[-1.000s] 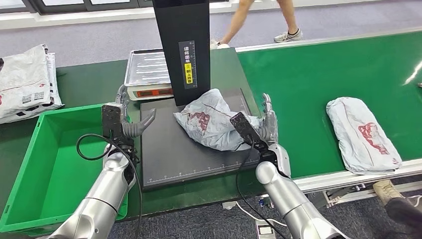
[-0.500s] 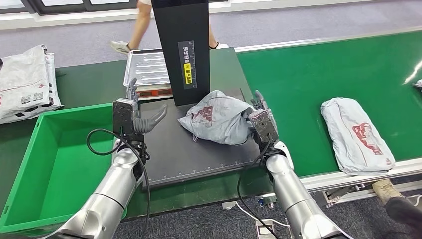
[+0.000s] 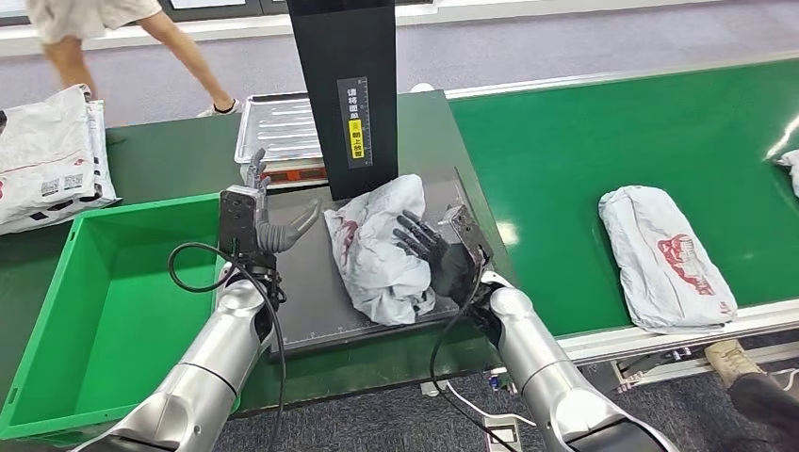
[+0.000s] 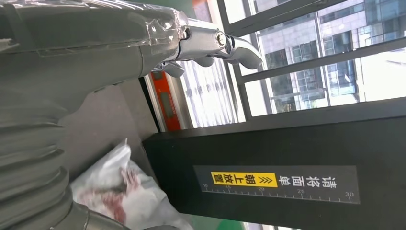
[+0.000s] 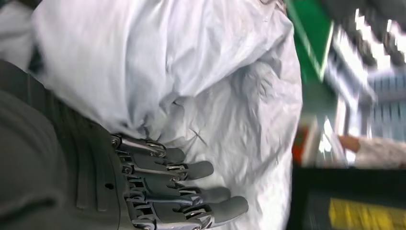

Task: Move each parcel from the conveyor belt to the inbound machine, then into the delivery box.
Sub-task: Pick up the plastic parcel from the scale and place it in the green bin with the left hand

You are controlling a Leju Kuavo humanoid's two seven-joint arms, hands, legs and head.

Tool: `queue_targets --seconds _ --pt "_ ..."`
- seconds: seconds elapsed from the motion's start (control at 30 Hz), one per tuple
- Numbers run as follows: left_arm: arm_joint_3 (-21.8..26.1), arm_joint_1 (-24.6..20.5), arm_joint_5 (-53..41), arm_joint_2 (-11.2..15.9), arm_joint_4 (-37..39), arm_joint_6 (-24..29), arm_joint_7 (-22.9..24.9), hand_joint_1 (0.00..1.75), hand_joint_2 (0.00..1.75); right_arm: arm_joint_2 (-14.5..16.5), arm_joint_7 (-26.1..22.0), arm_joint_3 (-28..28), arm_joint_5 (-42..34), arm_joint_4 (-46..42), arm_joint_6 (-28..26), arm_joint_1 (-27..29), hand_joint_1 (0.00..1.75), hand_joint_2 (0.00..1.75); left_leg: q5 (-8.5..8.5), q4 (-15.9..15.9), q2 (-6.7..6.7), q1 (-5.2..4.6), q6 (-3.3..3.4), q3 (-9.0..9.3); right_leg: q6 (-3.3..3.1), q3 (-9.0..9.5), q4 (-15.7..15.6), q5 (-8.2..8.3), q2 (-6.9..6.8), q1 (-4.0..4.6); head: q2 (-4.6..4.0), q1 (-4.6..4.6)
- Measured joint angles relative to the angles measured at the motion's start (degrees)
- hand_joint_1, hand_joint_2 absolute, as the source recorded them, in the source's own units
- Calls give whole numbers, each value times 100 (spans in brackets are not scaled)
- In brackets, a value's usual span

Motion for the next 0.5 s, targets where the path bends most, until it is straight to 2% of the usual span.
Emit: queue_targets --seconds 0.3,0.37,0.43,0.47,0.5 --pt "-43 -3 -32 -13 1 13 60 0 175 156 212 186 -378 481 526 -233 0 0 0 0 1 0 0 0 0 0 0 0 1 -1 0 1" --pt "-45 -1 -39 -13 1 38 65 0 175 190 188 195 -499 531 501 -280 0 0 0 0 0 0 0 0 0 1 0 0 0 -1 0 0" --pt "-45 12 -64 -9 -7 83 67 0 175 214 4 211 -349 553 -66 -329 0 0 1 0 -1 0 0 0 0 1 1 0 -1 -1 0 -1" --pt "-45 31 -95 -3 -22 110 68 0 175 221 -130 227 -137 535 -648 -346 0 0 1 0 -2 0 0 0 0 2 1 0 -2 -1 0 -1" --pt "-45 63 -133 7 -53 137 74 0 175 224 -245 249 145 476 -1454 -354 0 0 2 0 -3 0 0 0 0 2 1 0 -3 -1 0 -1"
